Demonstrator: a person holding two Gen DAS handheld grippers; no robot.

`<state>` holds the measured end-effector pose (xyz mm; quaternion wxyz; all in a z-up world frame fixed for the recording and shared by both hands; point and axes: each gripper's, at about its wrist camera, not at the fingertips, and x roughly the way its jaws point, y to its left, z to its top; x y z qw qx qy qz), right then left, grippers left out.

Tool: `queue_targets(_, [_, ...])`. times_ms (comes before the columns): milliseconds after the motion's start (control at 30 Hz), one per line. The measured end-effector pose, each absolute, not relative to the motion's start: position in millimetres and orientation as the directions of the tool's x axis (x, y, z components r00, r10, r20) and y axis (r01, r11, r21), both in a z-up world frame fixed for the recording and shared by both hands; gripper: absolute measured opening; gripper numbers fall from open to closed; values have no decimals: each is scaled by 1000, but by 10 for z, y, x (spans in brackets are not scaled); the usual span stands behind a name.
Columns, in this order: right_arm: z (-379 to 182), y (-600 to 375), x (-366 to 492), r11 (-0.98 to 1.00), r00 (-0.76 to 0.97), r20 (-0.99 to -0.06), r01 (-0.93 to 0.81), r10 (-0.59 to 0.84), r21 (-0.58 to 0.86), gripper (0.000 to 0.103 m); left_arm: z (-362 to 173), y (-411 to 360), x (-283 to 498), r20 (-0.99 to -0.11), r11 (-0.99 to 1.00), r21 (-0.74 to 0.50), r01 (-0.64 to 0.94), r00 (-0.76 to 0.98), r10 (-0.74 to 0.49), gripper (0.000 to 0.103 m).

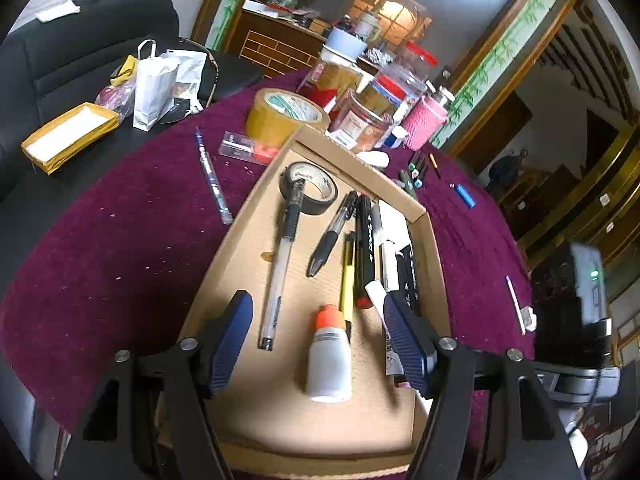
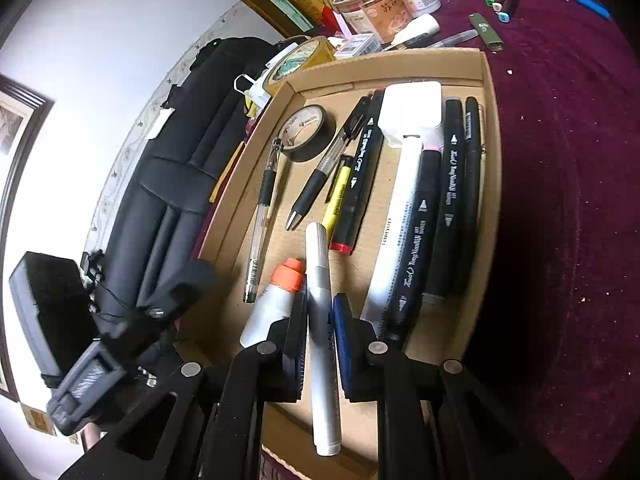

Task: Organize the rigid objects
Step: 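Drop bottle into tray with left tool while right tool drops white marker, then move the right tool across the table to the white charger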

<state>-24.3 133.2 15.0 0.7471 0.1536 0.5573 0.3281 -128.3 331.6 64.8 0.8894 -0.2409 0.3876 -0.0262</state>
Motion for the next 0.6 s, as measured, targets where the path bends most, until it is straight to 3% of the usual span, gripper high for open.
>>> queue_targets(333, [168, 1462, -314, 767, 190, -760, -346, 621, 540, 18, 657, 3501, -1446, -648, 846, -502, -180, 726, -231, 76])
queue_targets(600, [360, 1408, -462, 777, 264, -751, -404, 605, 483, 48, 733, 3507, -1528, -638, 843, -499, -199, 743, -202, 80])
